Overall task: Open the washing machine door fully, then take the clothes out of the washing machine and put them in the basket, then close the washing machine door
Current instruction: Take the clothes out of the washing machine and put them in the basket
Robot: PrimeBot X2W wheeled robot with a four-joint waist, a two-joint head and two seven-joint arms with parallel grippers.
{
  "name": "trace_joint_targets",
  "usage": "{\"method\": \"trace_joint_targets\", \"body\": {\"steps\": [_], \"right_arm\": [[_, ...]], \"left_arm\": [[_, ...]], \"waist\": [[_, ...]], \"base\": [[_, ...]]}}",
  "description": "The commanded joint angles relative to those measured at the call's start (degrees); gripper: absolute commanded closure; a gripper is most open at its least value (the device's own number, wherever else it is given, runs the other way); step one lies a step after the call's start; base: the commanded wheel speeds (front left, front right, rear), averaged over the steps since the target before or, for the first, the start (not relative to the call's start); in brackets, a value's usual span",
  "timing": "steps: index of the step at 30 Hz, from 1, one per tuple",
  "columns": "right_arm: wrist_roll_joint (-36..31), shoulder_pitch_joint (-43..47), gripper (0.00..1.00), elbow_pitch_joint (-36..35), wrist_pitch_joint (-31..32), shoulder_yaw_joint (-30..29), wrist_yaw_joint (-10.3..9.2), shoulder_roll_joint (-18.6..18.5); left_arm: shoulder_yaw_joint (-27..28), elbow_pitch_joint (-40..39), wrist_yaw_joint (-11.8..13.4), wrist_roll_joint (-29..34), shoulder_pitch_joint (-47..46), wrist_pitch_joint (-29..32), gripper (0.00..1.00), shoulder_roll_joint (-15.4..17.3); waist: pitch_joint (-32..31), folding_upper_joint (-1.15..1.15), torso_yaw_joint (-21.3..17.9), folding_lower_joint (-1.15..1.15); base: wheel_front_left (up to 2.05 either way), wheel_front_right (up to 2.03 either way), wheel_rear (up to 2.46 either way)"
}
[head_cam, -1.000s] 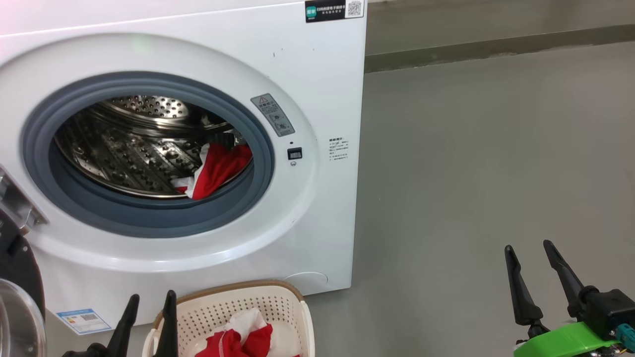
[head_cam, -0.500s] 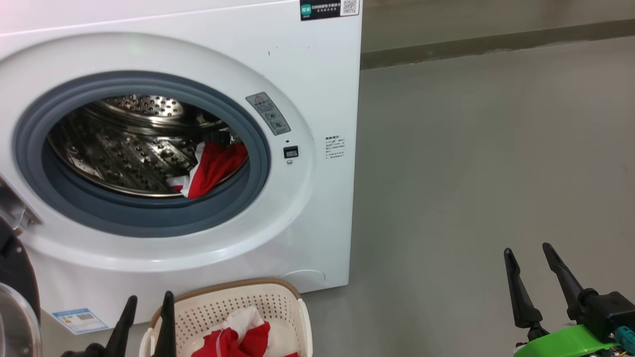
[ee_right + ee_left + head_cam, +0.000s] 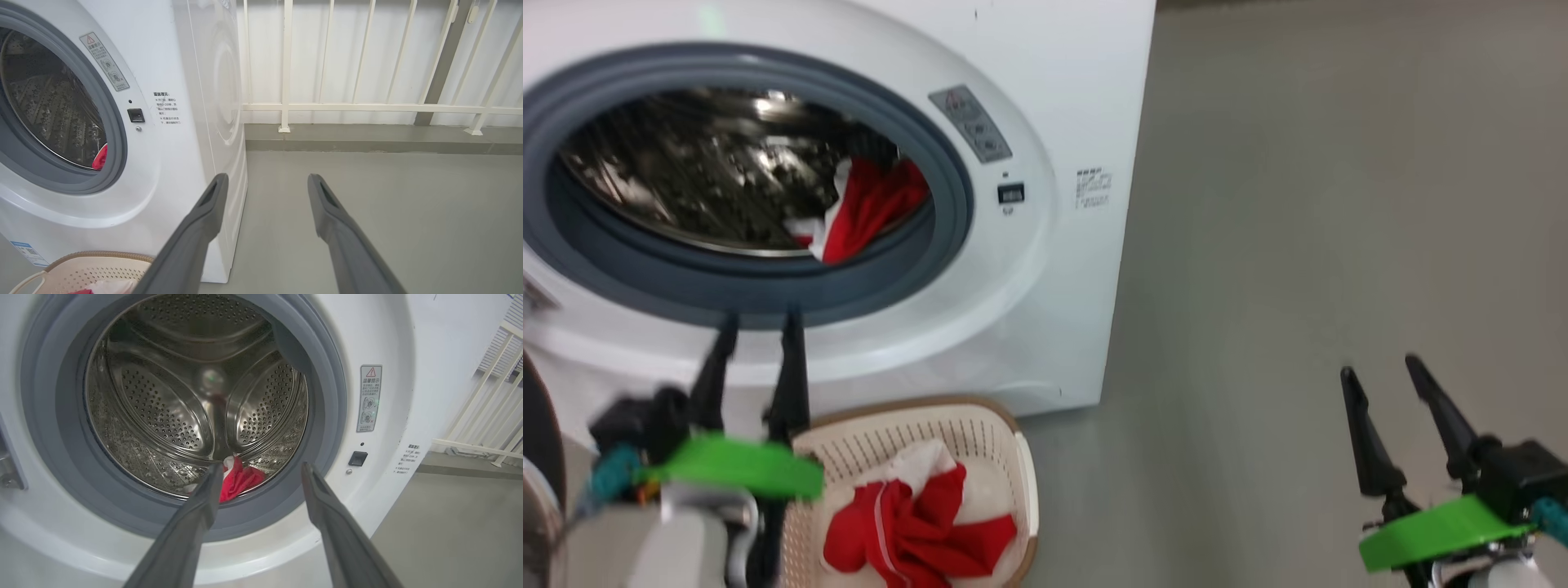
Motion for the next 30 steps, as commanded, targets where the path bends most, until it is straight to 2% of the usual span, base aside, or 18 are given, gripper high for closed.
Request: {"method": "trace_joint_targets", "body": {"steps": [1, 19, 30], "right_arm": [[0.36, -2.51, 0.00, -1.72, -0.37, 1.45, 0.36, -1.20], [1.92, -12.09, 0.00, -2.38, -0.37, 4.18, 0.36, -1.71], [3.13, -14.85, 0.00, -1.89, -0.37, 7.26, 0.36, -1.92]], "left_arm": [[1.58, -0.62, -0.31, -0.30, -3.00, -0.70, 0.00, 1.91], [3.59, 17.68, -0.31, -0.81, -33.19, -0.70, 0.00, 6.95], [-0.27, 32.04, -0.31, -4.88, -44.78, 0.62, 0.00, 10.48]], "waist": [[5.51, 0.00, 0.36, 0.00], [22.57, 0.00, -4.83, 0.00], [27.09, 0.00, -6.67, 0.00]], "base": [[0.00, 0.00, 0.00], [0.00, 0.00, 0.00], [0.00, 0.00, 0.00]]}}
